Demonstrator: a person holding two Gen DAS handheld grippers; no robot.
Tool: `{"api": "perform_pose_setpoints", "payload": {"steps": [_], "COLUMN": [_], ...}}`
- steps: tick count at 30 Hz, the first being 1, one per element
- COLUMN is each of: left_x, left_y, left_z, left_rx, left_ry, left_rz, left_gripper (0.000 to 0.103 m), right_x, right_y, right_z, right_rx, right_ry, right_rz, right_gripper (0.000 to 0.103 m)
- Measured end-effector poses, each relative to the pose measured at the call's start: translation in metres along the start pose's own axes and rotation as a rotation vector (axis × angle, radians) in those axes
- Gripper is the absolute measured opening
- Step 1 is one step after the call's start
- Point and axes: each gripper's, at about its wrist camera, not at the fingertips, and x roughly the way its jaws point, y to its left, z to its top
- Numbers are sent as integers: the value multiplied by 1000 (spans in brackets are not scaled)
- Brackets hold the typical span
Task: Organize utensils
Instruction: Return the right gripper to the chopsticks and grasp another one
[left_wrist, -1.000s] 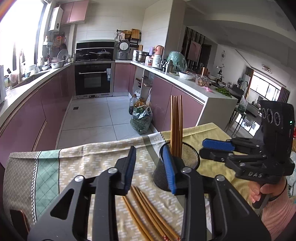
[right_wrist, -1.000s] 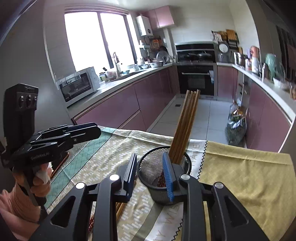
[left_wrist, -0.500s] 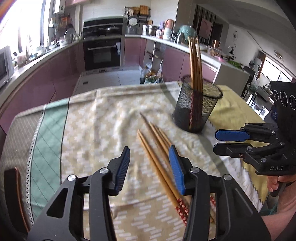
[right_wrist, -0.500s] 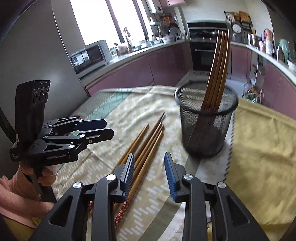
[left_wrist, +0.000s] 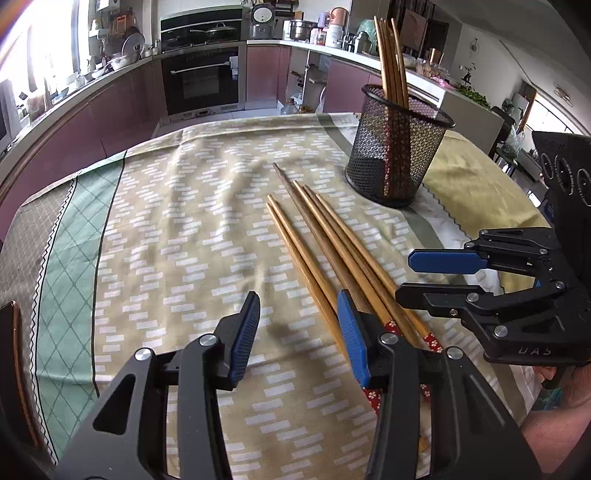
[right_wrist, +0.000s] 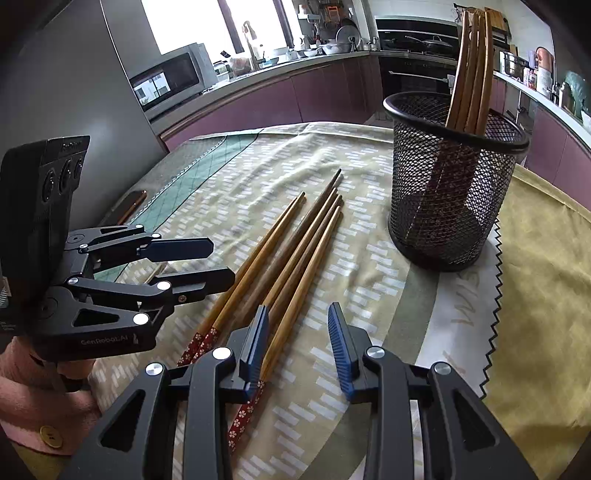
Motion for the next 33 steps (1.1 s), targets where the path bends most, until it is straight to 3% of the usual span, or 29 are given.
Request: {"api": "perform_pose_setpoints", "payload": {"steps": [15,33], "left_x": [7,19], "left_y": [3,2], "left_z": [5,16], "left_rx": [-18,8], "left_ry": [21,39], "left_rz": [-10,21], "left_gripper": [43,34], "right_x": [8,18], "right_y": [2,2], "right_z": [4,16], "right_rx": [-8,-6], "right_ry": [12,16], "right_rz": [-41,-91], "right_gripper": [31,25]}}
